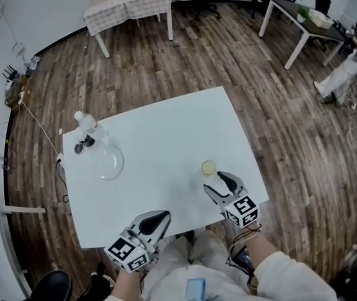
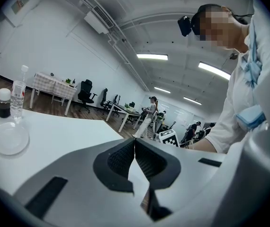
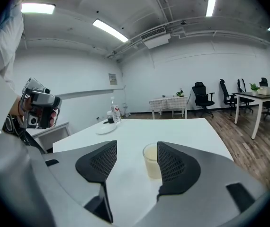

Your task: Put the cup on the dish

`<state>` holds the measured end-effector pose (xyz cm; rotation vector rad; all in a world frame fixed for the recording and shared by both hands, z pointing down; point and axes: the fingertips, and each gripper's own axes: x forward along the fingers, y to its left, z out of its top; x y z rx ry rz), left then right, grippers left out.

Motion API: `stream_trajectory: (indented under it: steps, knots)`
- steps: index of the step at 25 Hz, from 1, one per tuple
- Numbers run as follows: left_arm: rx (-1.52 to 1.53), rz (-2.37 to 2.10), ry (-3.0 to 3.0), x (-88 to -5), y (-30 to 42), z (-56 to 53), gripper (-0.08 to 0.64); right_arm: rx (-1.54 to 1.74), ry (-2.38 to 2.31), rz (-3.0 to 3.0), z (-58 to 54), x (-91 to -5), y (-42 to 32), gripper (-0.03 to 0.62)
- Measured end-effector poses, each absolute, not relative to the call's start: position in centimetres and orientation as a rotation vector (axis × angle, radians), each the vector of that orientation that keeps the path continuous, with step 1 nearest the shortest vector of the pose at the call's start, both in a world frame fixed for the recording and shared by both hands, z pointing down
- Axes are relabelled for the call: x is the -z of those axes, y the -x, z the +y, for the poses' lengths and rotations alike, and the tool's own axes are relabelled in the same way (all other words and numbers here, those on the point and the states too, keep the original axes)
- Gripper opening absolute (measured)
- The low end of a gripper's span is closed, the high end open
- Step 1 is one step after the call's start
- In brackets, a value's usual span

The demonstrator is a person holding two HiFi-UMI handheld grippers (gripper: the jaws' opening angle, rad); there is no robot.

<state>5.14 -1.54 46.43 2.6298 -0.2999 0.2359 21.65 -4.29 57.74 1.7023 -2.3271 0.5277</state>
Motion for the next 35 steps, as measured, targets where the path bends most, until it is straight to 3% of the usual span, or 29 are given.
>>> stream_trajectory:
  steps: [35]
  knots:
    - [-0.309,-0.219,-2.596,-48.4,-7.6,-1.0,0.002,-0.51,-1.692,-2.178,-9.1,-65.6,-23.6,0.296]
